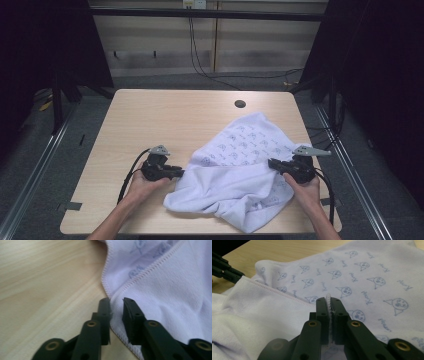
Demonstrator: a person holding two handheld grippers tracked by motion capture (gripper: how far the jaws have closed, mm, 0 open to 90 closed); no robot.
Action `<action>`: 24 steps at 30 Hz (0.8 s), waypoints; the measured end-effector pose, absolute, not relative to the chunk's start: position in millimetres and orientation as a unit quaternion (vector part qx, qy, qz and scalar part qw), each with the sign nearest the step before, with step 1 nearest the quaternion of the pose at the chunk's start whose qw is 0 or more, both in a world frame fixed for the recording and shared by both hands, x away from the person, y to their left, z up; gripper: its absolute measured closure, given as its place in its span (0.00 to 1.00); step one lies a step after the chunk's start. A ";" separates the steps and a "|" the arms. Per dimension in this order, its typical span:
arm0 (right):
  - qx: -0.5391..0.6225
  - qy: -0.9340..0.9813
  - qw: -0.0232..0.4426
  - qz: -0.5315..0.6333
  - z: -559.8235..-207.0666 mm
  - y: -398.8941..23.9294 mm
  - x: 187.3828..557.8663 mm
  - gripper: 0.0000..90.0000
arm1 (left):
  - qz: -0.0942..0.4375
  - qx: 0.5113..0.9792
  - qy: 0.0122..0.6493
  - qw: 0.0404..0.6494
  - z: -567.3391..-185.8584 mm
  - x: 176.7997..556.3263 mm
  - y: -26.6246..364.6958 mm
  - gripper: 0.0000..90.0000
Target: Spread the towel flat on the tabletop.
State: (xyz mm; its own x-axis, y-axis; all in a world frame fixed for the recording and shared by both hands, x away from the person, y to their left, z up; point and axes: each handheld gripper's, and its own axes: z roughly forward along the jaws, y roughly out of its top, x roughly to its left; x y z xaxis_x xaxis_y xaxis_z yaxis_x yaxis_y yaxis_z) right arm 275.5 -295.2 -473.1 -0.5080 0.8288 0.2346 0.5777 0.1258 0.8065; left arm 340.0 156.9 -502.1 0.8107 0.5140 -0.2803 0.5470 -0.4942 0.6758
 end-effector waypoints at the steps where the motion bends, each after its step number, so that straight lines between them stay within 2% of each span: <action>1: 0.477 0.738 0.137 0.458 -473.1 -295.2 275.5 0.95 | -0.021 0.864 0.307 0.398 -502.1 340.0 156.9 0.96; 5: 0.479 0.738 0.129 0.459 -473.1 -296.2 275.5 0.95 | -0.020 0.860 0.309 0.406 -498.6 336.6 162.4 0.98; 10: 0.481 0.722 0.135 0.478 -461.3 -302.8 283.8 0.95 | -0.010 0.811 0.331 0.483 -474.6 344.2 180.1 0.99; 14: 0.480 0.718 0.147 0.482 -449.1 -306.0 294.1 0.96 | 0.012 0.789 0.333 0.516 -451.4 353.9 185.2 0.99; 19: 0.471 0.703 0.177 0.503 -402.8 -308.6 317.6 0.96 | 0.047 0.756 0.333 0.561 -405.0 368.4 191.7 0.99; 24: 0.455 0.684 0.204 0.532 -354.0 -312.5 326.2 0.96 | 0.076 0.728 0.320 0.601 -359.0 369.4 203.3 0.99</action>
State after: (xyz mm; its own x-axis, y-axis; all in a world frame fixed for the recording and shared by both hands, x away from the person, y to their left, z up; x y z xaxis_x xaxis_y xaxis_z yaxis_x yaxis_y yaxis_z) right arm 326.2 -312.5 -354.0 -0.5031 0.8396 0.2046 0.4050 0.0199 0.9141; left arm 369.4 203.3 -359.0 0.7833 0.5579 -0.2743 0.3747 -0.0716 0.9244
